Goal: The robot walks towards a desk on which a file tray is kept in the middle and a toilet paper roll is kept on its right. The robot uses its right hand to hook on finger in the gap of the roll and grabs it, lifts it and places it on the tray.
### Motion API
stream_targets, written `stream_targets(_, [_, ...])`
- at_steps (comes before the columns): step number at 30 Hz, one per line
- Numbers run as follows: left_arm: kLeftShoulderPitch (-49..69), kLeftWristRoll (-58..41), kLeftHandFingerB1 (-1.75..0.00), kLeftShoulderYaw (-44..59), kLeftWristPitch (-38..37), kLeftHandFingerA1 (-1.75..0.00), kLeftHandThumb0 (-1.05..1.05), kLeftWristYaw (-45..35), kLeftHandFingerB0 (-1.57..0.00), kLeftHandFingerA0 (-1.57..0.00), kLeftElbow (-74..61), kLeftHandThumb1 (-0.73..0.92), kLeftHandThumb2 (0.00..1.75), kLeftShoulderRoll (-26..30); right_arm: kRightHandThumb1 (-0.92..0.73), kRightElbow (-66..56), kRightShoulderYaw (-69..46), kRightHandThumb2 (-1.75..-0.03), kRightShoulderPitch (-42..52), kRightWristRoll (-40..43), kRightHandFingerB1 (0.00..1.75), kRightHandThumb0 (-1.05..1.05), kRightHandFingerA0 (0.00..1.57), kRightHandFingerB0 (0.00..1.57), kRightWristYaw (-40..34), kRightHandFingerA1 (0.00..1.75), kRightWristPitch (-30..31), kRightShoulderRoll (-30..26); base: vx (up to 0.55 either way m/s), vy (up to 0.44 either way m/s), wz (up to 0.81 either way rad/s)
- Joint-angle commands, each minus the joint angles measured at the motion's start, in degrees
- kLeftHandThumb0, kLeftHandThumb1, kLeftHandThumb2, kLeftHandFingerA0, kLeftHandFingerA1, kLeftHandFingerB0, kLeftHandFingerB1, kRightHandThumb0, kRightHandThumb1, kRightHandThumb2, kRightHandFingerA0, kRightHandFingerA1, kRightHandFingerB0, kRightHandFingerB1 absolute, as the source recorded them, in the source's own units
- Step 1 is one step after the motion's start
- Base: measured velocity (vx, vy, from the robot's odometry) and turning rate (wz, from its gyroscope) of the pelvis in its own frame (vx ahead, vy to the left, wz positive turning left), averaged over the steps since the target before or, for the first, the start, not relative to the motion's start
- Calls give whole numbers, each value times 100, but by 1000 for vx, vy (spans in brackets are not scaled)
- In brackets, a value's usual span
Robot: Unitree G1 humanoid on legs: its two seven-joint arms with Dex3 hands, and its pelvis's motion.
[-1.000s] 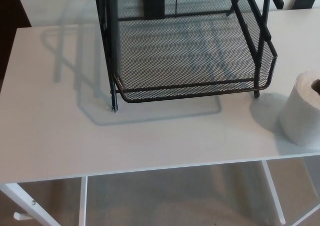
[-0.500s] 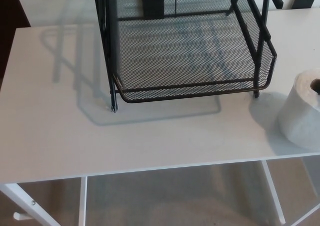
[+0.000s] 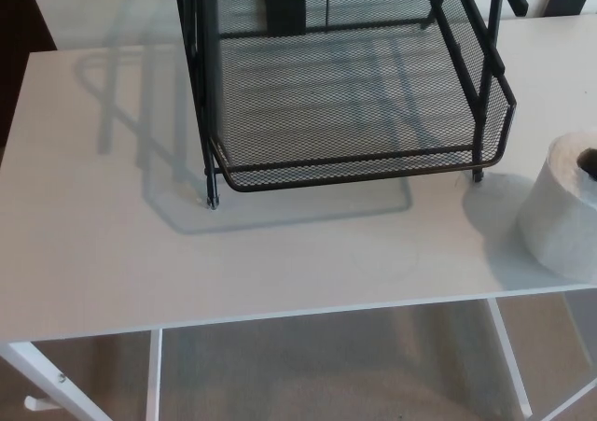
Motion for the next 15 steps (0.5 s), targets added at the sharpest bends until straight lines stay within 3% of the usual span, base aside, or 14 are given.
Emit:
stream_targets(1, [-68, 185, -93, -142, -332, -100, -99, 33, -42, -50, 126, 72, 85, 181, -58, 57, 228, -59, -90, -538, 23, -57, 36, 10, 109, 50, -72, -67, 0, 0, 0])
stream_targets(2, [-81, 200, -95, -171, -357, -101, -100, 69, -42, -51, 151, 72, 84, 185, -46, 66, 256, -79, -109, -570, 34, -62, 31, 5, 134, 56, -61, -67, 0, 0, 0])
stream_targets(3, [-75, 189, -71, -172, -352, -82, -70, 73, -17, -37, 135, 47, 120, 184, -46, 78, 268, -79, -117, -585, 39, -61, 33, 5, 129, 58, -60, -60, 0, 0, 0])
stream_targets(4, [-104, 186, -90, -193, -366, -98, -105, 102, -48, -61, 187, 56, 117, 178, -60, 100, 375, -58, -195, -720, 30, -55, 40, 13, 194, 48, 117, -24, 0, 0, 0])
stream_targets(5, [-116, 193, -70, -206, -394, -83, -72, 99, -15, -40, 224, 46, 120, 179, -60, 120, 408, -58, -222, -760, 29, -54, 42, 15, 208, 48, 179, 1, 0, 0, 0])
stream_targets(6, [-97, 220, -70, -244, -456, -83, -71, 66, -16, -39, 223, 46, 120, 198, -60, 126, 470, -57, -250, -865, 28, -53, 45, 16, 205, 48, 210, 4, 0, 0, 0])
stream_targets(7, [-92, 216, -96, -250, -457, -103, -99, 73, -42, -53, 248, 70, 85, 200, -48, 144, 526, -78, -277, -930, 40, -60, 43, 11, 216, 57, 300, 37, 0, 0, 0])
stream_targets(9, [-101, 213, -96, -259, -473, -103, -99, 75, -42, -53, 274, 70, 85, 203, -48, 148, 542, -78, -289, -951, 40, -60, 43, 11, 221, 57, 325, 45, 0, 0, 0])
stream_targets(10, [-92, 237, -69, -283, -481, -84, -73, 86, -14, -42, 269, 48, 122, 208, -61, 178, 586, -58, -315, -1021, 28, -51, 57, 19, 207, 53, 380, 79, 0, 0, 0])
stream_targets(15, [-49, 232, -69, -312, -413, -86, -76, 152, -12, -45, 221, 47, 122, 210, -61, 264, 538, -58, -258, -1099, 28, -49, 64, 22, -177, 58, 470, 380, 0, 0, 0])
